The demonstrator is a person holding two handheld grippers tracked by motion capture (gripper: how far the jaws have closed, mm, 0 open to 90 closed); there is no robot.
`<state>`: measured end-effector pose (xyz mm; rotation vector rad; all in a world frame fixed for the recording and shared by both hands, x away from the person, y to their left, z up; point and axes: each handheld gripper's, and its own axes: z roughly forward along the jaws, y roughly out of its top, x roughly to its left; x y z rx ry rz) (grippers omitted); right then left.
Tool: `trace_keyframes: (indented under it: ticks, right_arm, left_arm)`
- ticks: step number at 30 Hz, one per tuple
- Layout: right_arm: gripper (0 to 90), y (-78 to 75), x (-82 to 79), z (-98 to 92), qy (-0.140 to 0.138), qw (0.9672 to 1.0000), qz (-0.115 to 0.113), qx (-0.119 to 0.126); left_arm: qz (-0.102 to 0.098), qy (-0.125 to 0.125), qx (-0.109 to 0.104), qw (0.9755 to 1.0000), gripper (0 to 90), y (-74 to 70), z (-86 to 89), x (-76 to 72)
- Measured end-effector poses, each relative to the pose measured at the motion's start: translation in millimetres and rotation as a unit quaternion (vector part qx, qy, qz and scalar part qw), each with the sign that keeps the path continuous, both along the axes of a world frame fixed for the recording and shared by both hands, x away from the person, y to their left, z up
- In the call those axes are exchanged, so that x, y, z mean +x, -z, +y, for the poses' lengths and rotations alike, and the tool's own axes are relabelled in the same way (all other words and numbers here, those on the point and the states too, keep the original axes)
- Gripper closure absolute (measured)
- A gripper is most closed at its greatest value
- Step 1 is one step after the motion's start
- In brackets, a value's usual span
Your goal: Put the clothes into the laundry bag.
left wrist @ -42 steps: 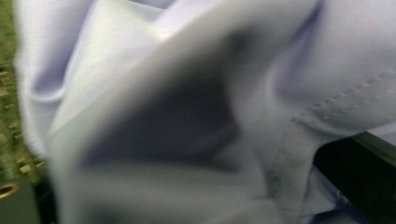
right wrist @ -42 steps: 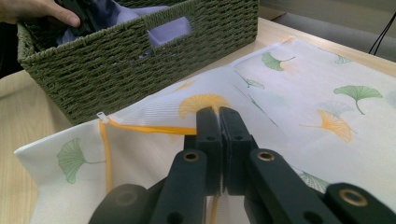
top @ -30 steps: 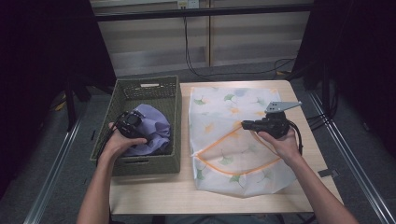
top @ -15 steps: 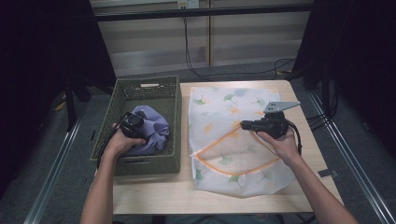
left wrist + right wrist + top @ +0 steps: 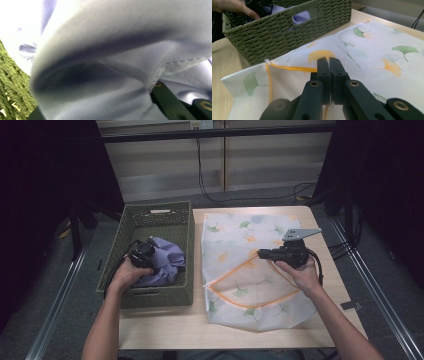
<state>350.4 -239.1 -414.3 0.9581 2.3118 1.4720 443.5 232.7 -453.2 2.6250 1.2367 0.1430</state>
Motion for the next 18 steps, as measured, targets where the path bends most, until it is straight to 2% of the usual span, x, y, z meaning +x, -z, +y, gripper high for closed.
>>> trace_keyframes:
  ticks: [2, 6, 8, 9, 10, 11, 16, 17, 18]
  right_arm:
    - [88.1, -0.1, 0.0, -0.3, 0.000, 1.0000, 0.000, 0.000]
    - [88.1, 0.2, 0.0, -0.3, -0.001, 1.0000, 0.002, 0.002]
    - [88.2, -0.4, -0.4, -0.4, -0.001, 1.0000, 0.001, 0.002]
    - [88.2, -0.6, -0.6, -0.6, -0.001, 1.0000, 0.002, 0.003]
    - [88.2, -0.9, -1.0, -0.9, 0.000, 1.0000, 0.002, 0.004]
    - [88.2, -1.3, -1.0, -1.5, 0.000, 1.0000, 0.000, 0.005]
    - [88.1, -1.8, -1.1, -3.1, 0.003, 1.0000, -0.001, 0.007]
    - [88.1, -1.6, -1.1, -3.0, 0.003, 1.0000, -0.001, 0.006]
    - [88.1, -1.6, -1.1, -3.0, 0.003, 1.0000, -0.001, 0.006]
  left_arm:
    - [-0.001, -0.006, -0.016, 0.9999, 73.2, -3.1, 2.4, 0.0]
    - [-0.020, -0.011, -0.033, 0.9992, 73.3, -11.1, 4.5, -0.8]
    - [-0.033, -0.019, -0.053, 0.9978, 73.5, -15.7, 6.2, -2.2]
    - [-0.033, -0.008, -0.052, 0.9980, 73.6, -19.2, 8.9, -1.8]
    - [-0.042, -0.020, -0.065, 0.9968, 73.6, -20.2, 8.8, -3.6]
    - [-0.046, -0.020, -0.073, 0.9961, 73.6, -23.6, 11.6, -4.4]
    - [-0.086, -0.026, -0.088, 0.9920, 73.7, -33.0, 15.5, -10.6]
    - [-0.094, -0.025, -0.099, 0.9903, 73.9, -35.0, 15.4, -13.2]
    - [-0.094, -0.025, -0.099, 0.9903, 73.9, -35.0, 15.4, -13.2]
